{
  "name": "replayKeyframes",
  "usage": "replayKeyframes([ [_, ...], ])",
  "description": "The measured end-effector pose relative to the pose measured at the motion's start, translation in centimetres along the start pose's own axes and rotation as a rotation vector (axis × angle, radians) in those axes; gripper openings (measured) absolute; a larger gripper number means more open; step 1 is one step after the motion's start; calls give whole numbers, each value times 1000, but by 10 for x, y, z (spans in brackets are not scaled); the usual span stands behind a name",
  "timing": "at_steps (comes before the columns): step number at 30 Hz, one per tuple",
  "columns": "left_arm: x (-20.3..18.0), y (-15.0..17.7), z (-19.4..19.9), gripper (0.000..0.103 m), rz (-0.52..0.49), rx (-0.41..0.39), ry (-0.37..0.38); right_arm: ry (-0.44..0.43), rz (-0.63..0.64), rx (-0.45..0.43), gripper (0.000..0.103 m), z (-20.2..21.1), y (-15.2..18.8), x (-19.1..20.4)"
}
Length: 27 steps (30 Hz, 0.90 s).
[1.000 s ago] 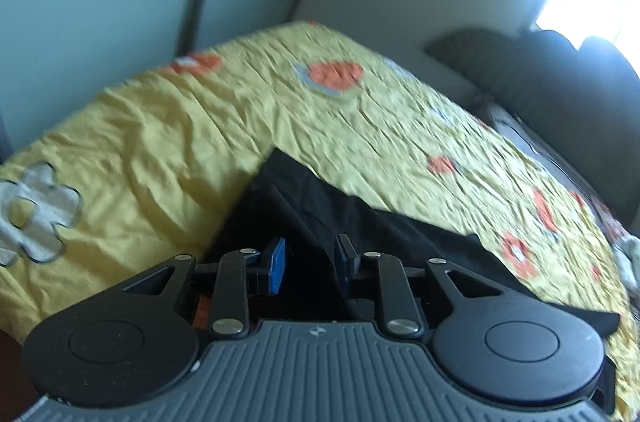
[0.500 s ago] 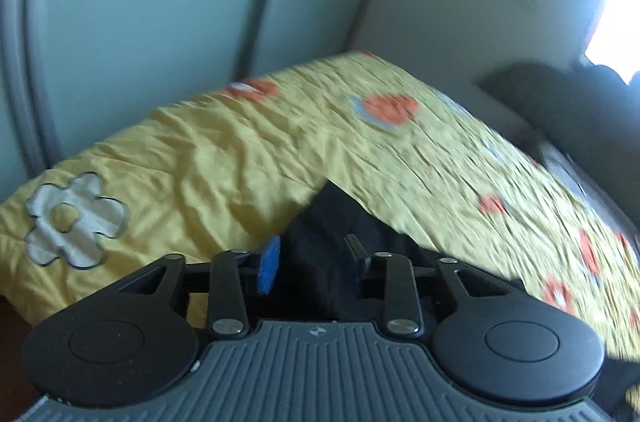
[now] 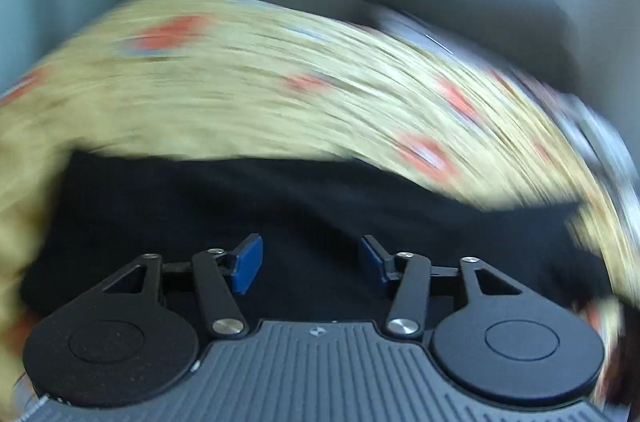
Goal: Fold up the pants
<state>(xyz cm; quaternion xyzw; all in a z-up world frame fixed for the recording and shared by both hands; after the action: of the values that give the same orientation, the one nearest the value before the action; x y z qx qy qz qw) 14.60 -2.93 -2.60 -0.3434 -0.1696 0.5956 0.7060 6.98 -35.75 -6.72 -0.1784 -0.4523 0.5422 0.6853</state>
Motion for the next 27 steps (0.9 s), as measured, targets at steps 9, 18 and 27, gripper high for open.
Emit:
replayKeyframes([
  [9,-136,48,-53,64,-550,31,172,-47,-499,-130,78,-20,-57,-107],
  [18,-147,66,-80,65,-592,64,175,-48,-589,-109,79,-55,-94,-122],
  [27,-147,55,-89,67,-503,73,187,-45,-459,-32,82,-133,-150,-106],
])
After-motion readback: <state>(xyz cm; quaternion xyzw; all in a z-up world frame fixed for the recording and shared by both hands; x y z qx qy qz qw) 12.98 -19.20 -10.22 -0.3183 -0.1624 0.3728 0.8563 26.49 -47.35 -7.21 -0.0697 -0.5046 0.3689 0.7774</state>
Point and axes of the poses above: each gripper's, at about its wrist camera, not at the fingertips, and z roughly against the way its jaws point, x to its left, y to its underside, the point moved 9 cm from there along -z, roughly the way its jaws point, and after that the axes turned 3 degrees about -y, right-handed, at the moved point
